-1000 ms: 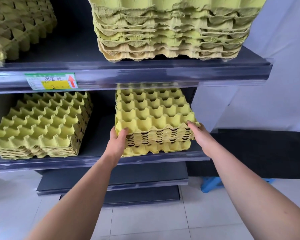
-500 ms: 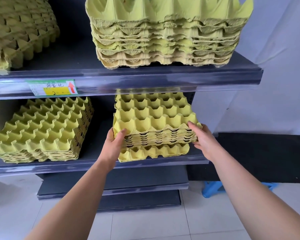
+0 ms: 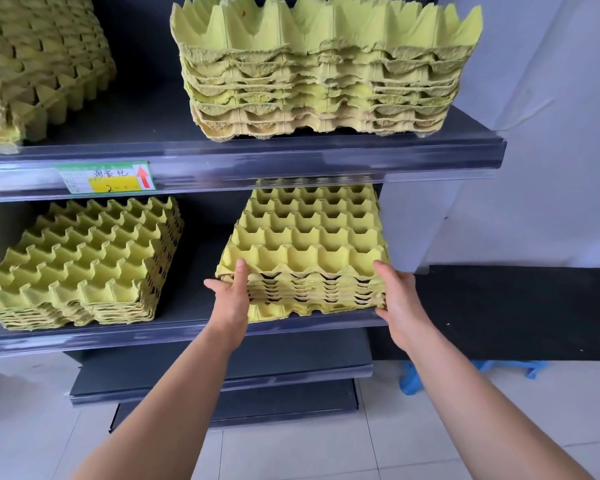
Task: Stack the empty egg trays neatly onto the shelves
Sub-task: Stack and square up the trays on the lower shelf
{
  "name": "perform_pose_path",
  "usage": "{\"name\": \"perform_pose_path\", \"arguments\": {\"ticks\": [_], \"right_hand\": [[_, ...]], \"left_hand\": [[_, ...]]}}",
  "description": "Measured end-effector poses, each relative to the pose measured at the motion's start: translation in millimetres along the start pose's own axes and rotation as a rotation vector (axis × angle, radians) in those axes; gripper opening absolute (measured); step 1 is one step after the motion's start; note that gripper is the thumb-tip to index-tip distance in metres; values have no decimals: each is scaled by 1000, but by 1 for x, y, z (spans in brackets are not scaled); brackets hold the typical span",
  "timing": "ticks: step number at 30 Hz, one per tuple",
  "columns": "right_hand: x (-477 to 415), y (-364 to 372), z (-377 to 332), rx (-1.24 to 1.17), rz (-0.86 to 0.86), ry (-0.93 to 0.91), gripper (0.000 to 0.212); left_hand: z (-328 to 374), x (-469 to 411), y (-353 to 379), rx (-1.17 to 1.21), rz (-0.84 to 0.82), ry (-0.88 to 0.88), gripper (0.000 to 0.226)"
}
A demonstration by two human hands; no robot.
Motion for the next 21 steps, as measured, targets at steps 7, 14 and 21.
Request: {"name": "perform_pose_path", "arguments": {"ticks": [7, 14, 21], "right_hand": [[16, 27, -2, 45, -131, 60, 51], [31, 24, 4, 96, -281, 105, 20], [39, 23, -6, 169, -383, 116, 33]], "left_hand": [[1, 35, 46, 117, -185, -61, 123], [1, 53, 61, 325, -232, -185, 135], [-2, 50, 56, 401, -149, -126, 122]]}}
Point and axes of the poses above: each hand's wrist, its own x-axis away from the middle knuckle, its own y-axis out of the palm, z = x × y, the point moved 3 cm from there along -x, towards the middle knuckle, and after that the axes turned 9 degrees about -y, right-handed, at the moved point
